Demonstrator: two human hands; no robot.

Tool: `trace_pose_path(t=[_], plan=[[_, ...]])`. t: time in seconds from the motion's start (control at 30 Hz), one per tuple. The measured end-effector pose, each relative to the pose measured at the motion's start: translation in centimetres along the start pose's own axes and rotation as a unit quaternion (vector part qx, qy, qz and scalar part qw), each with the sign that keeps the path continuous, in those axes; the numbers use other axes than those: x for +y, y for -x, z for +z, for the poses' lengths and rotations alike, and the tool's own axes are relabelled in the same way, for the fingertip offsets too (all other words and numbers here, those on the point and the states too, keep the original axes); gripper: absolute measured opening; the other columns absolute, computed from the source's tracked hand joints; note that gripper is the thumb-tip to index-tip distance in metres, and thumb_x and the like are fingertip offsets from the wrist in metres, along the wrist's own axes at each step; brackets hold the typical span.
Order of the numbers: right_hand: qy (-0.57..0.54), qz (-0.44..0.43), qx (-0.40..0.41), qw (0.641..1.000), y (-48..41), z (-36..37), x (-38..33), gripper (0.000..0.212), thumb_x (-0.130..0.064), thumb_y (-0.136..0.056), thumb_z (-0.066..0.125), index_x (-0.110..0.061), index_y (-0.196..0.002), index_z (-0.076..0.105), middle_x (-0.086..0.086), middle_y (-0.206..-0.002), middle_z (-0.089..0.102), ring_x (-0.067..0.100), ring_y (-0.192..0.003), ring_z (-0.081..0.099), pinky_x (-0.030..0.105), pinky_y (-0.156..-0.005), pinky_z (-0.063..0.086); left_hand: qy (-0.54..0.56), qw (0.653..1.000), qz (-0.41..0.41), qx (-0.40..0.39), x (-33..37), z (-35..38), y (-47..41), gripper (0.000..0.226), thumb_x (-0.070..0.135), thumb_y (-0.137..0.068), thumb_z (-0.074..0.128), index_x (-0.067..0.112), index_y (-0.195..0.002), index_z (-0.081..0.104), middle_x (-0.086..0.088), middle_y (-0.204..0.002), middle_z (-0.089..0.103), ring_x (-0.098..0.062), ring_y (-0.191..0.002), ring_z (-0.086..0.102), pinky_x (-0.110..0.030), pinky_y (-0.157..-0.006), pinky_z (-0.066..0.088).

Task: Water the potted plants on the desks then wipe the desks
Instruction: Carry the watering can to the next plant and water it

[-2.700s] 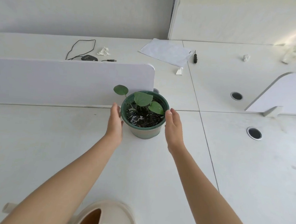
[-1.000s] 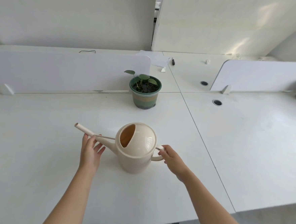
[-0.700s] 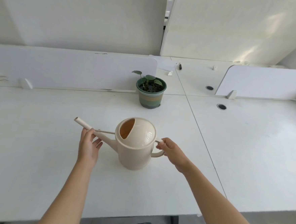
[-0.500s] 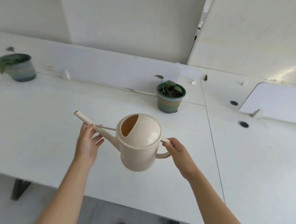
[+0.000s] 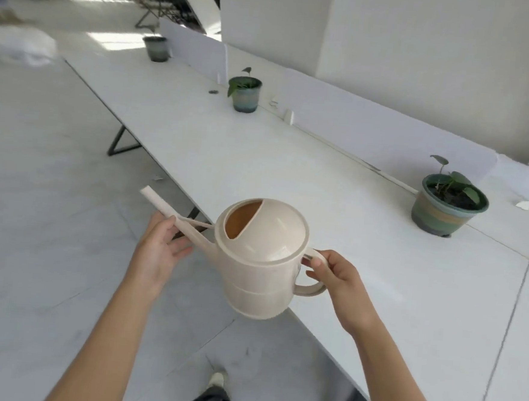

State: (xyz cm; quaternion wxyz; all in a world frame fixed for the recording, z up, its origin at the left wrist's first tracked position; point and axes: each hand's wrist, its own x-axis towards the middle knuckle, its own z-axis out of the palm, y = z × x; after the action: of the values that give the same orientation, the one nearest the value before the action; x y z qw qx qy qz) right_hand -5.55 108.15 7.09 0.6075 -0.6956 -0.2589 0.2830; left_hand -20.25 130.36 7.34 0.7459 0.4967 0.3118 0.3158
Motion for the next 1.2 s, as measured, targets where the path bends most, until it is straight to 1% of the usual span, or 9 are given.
trace_pose_path(t=[0.13,0.2,0.27,0.43,0.57,0.63,0.77,0.9,1.2], plan=[[-0.006,0.013,-0.069,0.997,-1.0,3.9,0.3,0.01,-0.021,-0.089,0.054,-0.022,-0.085,0.063,0.001,-0.1,0.067,0.023,-0.109,0.058,0.04,-0.095,0.044,0.008,0.997,0.01,0.07,0.6,-4.7,2.2,0.018,0.02,-0.097,0.035,0.029,-0.089,0.049,0.001,-0.092,0.059,-0.018,-0.082,0.058,-0.033,-0.08,0.041],[-0.013,0.017,-0.104,0.994,-1.6,6.1,0.0,0.01,-0.026,-0.082,0.056,-0.021,-0.087,0.064,-0.005,-0.1,0.068,0.014,-0.103,0.061,0.031,-0.09,0.045,0.016,0.995,0.02,0.1,1.1,-6.9,3.0,0.015,0.021,-0.097,0.035,0.028,-0.098,0.048,-0.001,-0.099,0.058,-0.019,-0.085,0.059,-0.037,-0.086,0.041],[-0.019,0.02,-0.132,0.991,-2.3,8.4,-0.5,0.017,-0.029,-0.073,0.055,-0.02,-0.083,0.065,-0.007,-0.1,0.069,0.013,-0.097,0.061,0.027,-0.085,0.044,0.023,0.991,0.029,0.128,1.9,-9.2,3.5,0.014,0.021,-0.097,0.036,0.025,-0.106,0.047,-0.006,-0.106,0.056,-0.02,-0.088,0.058,-0.038,-0.089,0.042],[-0.019,0.014,-0.181,0.983,-4.1,14.8,-1.6,0.016,-0.03,-0.071,0.056,-0.022,-0.08,0.067,-0.004,-0.095,0.068,0.016,-0.099,0.06,0.033,-0.092,0.043,0.028,0.985,0.026,0.166,4.9,-15.2,3.8,0.027,0.022,-0.097,0.038,0.024,-0.123,0.044,-0.007,-0.117,0.054,-0.024,-0.096,0.057,-0.036,-0.082,0.046],[-0.019,-0.013,-0.202,0.979,-5.3,20.5,-3.0,0.023,-0.028,-0.069,0.056,-0.017,-0.087,0.065,-0.013,-0.09,0.069,-0.005,-0.081,0.06,0.013,-0.077,0.046,0.02,0.984,0.034,0.173,7.3,-20.3,2.3,0.041,0.024,-0.097,0.039,0.023,-0.138,0.036,-0.007,-0.12,0.056,-0.024,-0.1,0.059,-0.039,-0.085,0.045],[-0.014,-0.022,-0.2,0.979,-5.8,23.2,-3.4,0.023,-0.027,-0.068,0.057,-0.017,-0.087,0.065,-0.017,-0.085,0.069,-0.008,-0.076,0.059,0.005,-0.069,0.045,0.019,0.984,0.036,0.171,8.3,-22.7,1.0,0.038,0.023,-0.097,0.038,0.022,-0.136,0.038,-0.006,-0.115,0.058,-0.024,-0.099,0.059,-0.04,-0.089,0.043],[-0.006,-0.029,-0.172,0.985,-7.6,28.0,-3.8,0.019,-0.025,-0.067,0.059,-0.018,-0.083,0.064,-0.016,-0.087,0.069,-0.008,-0.074,0.059,0.004,-0.064,0.043,0.022,0.988,0.04,0.149,10.1,-26.8,-2.1,0.026,0.022,-0.097,0.038,0.03,-0.121,0.046,-0.001,-0.105,0.061,-0.023,-0.099,0.059,-0.038,-0.086,0.046],[-0.005,-0.027,-0.132,0.991,-9.7,31.8,-4.4,0.018,-0.022,-0.065,0.059,-0.019,-0.082,0.064,-0.014,-0.08,0.069,-0.006,-0.072,0.06,0.013,-0.068,0.044,0.018,0.992,0.034,0.119,11.6,-30.1,-5.2,0.044,0.022,-0.097,0.04,0.025,-0.14,0.034,-0.004,-0.123,0.056,-0.022,-0.104,0.059,-0.035,-0.084,0.046],[0.0,0.009,-0.086,0.996,-15.4,35.5,-4.6,0.022,-0.022,-0.063,0.059,-0.016,-0.083,0.064,-0.012,-0.069,0.07,0.0,-0.067,0.061,0.01,-0.06,0.044,0.022,0.996,-0.019,0.084,12.0,-32.9,-13.0,0.048,0.022,-0.097,0.041,0.026,-0.143,0.029,-0.009,-0.137,0.049,-0.026,-0.113,0.056,-0.037,-0.087,0.045]])
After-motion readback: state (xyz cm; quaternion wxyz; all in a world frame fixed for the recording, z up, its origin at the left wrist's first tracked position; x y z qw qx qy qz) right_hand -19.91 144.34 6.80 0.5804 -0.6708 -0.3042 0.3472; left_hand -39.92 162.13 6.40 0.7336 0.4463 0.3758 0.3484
